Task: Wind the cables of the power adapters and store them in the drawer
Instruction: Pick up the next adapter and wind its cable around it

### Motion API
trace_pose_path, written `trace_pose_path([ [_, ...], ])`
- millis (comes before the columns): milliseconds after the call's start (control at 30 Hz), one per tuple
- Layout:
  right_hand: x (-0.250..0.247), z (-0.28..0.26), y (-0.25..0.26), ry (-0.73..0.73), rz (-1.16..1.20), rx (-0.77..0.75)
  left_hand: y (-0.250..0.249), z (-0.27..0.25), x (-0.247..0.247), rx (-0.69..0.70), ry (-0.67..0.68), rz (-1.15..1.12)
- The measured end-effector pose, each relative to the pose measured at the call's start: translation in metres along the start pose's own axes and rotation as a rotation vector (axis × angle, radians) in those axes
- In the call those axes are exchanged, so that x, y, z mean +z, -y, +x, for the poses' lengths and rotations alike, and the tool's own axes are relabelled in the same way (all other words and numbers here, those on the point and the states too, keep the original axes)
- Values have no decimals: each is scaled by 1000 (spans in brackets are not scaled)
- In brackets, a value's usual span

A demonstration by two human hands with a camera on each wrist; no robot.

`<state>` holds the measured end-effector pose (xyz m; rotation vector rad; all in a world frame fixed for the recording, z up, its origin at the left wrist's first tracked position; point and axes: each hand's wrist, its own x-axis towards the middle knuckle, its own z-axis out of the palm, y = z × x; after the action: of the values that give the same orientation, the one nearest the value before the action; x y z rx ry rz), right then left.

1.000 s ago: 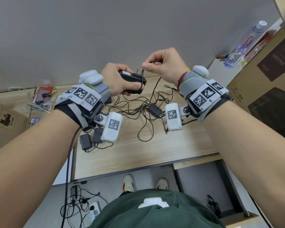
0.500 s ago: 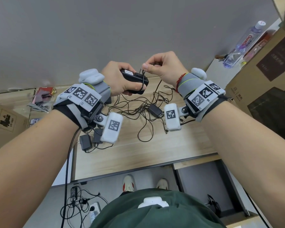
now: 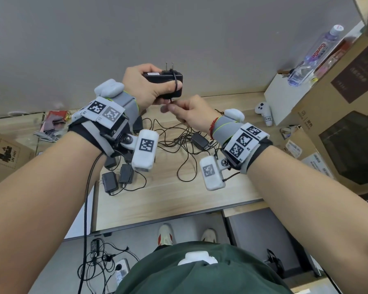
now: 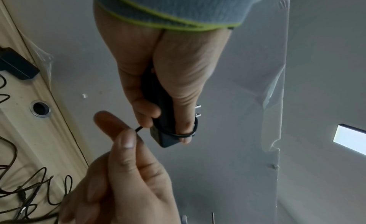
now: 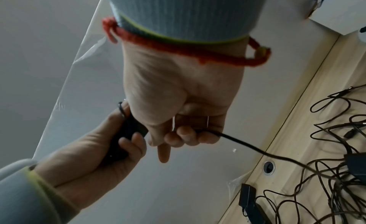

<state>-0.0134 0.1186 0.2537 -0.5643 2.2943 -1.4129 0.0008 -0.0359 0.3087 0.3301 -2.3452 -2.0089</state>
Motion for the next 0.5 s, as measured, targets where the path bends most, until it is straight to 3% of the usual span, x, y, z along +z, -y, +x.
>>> trace_pose_path([
  [233, -14, -18, 27, -15, -74, -33, 23, 8, -19, -42, -46, 193],
  [500, -40, 1, 27, -145, -72, -93, 30, -3, -16, -50, 97, 251],
])
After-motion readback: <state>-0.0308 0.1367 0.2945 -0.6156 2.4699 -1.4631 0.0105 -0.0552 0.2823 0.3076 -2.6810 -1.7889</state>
